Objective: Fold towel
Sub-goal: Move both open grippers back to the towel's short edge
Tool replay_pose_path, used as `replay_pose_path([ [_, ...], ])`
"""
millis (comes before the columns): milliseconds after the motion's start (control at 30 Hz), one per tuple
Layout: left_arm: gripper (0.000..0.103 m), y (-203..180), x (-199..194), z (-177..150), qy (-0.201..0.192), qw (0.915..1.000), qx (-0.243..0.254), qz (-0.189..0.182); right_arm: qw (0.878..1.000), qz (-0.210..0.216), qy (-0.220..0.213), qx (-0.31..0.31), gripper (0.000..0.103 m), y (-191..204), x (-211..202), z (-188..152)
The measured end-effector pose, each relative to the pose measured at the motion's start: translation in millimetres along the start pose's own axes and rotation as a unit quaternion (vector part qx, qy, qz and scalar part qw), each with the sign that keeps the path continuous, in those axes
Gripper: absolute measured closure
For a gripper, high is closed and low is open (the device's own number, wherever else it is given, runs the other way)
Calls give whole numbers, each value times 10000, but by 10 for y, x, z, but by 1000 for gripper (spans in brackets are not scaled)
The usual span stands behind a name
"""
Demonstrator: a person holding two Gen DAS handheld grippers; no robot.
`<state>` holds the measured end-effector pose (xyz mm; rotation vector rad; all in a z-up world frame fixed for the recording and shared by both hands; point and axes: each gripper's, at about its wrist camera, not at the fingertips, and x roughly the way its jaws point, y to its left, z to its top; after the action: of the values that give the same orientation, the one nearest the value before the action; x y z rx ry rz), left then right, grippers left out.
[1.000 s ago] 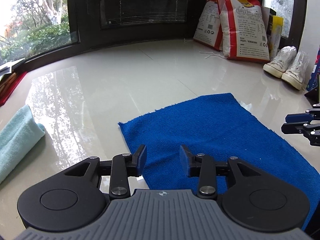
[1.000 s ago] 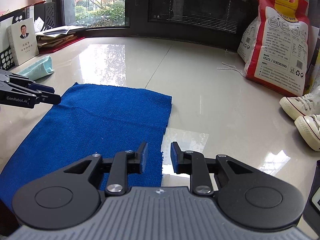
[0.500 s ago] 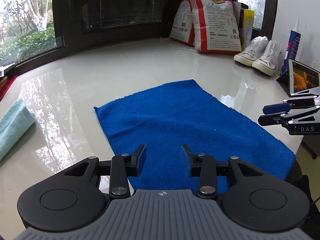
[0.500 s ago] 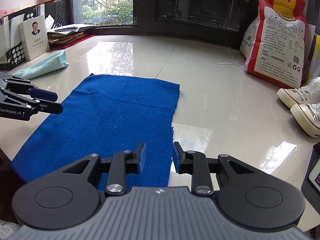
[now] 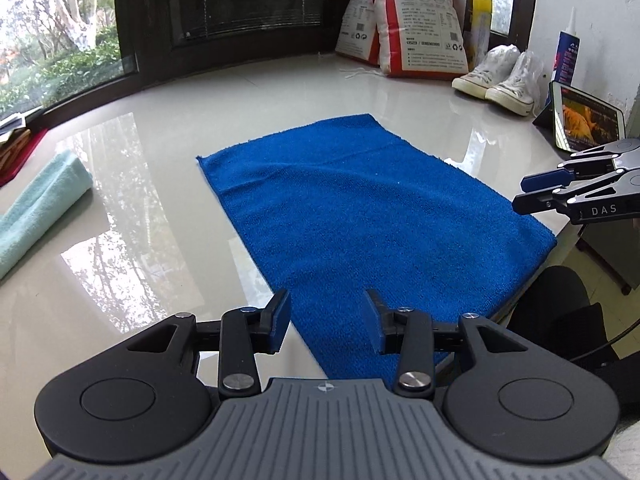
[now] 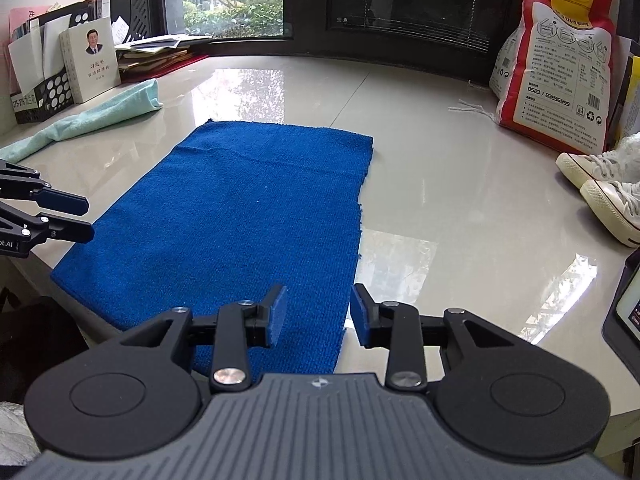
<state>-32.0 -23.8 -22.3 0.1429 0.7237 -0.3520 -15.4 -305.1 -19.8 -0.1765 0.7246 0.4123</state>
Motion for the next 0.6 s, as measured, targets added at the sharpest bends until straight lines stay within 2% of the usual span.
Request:
replay_pose_path([
  [200,58,-85,-87,-103,-1,9999,101,60,10000,32,65,-5,67,37,-70,-121],
  [467,58,-293,-182,-267,10,9986,513,-120,9999,48,114,96,67,38,-155,-267],
  [600,57,-340,-199,-305,14,9980,621,-97,9998,54,123,128,66,28,-166,-308],
])
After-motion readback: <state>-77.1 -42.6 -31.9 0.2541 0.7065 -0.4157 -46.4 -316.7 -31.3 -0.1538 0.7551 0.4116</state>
